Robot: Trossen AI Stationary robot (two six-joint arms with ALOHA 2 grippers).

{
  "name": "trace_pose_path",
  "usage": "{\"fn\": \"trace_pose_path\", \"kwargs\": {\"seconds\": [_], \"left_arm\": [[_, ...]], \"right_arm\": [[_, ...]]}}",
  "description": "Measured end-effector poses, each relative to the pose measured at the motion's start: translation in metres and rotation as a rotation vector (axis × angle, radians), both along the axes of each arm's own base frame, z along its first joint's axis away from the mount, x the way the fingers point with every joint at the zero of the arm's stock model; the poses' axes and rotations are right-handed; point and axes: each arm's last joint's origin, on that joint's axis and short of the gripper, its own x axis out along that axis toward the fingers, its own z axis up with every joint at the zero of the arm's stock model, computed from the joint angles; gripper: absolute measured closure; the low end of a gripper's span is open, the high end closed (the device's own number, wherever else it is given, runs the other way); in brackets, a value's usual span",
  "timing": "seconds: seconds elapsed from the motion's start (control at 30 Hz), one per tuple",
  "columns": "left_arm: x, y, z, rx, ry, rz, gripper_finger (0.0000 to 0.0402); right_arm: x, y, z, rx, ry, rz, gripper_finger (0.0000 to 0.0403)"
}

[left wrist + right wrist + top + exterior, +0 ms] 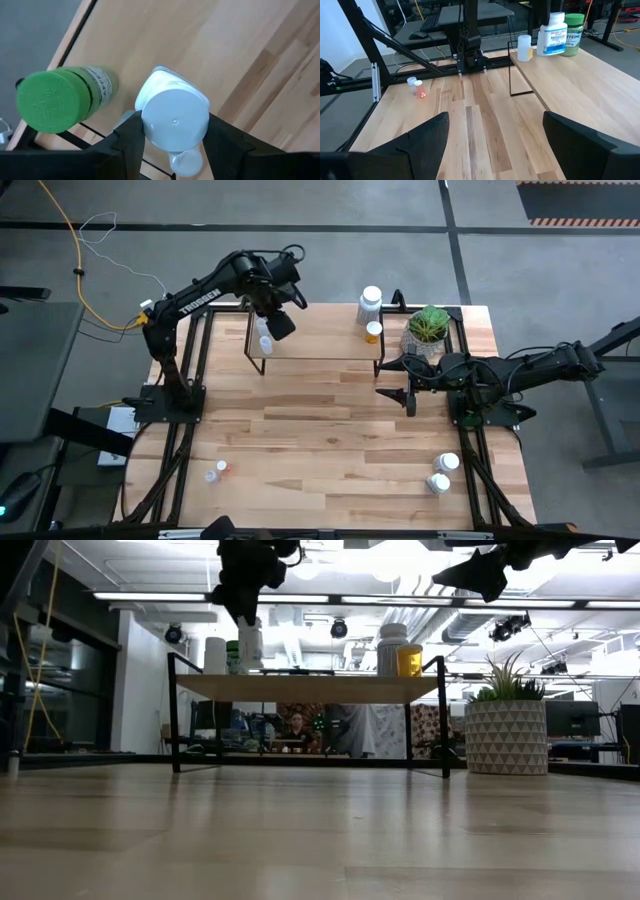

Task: Pick and place medicine bottles onto shelf by color
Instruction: Put the top white and blue bottle on the shelf

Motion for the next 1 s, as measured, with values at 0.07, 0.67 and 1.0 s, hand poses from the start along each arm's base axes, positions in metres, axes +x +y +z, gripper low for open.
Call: {"fn": "trace_pose_path", "kwargs": {"seconds": [0.07,0.67,1.0], "left_arm": [[0.0,0.0,-0.007,-0.012,0.025,0.001,0.024],[0.001,0.005,-0.027,-0.007,0.087,-0.003,0.0181],[0.0,0.007,-0.013,0.066,0.076,-0.023,0.0099]], "right_arm": [[0.0,0.0,0.0,0.0,0.0,0.0,0.0089],[0.0,-0.001,0.0,-0.007,-0.001,-0.016,0.0089],[0.0,-0.001,0.0,-0.008,-0.001,-0.016,0.0089]]}}
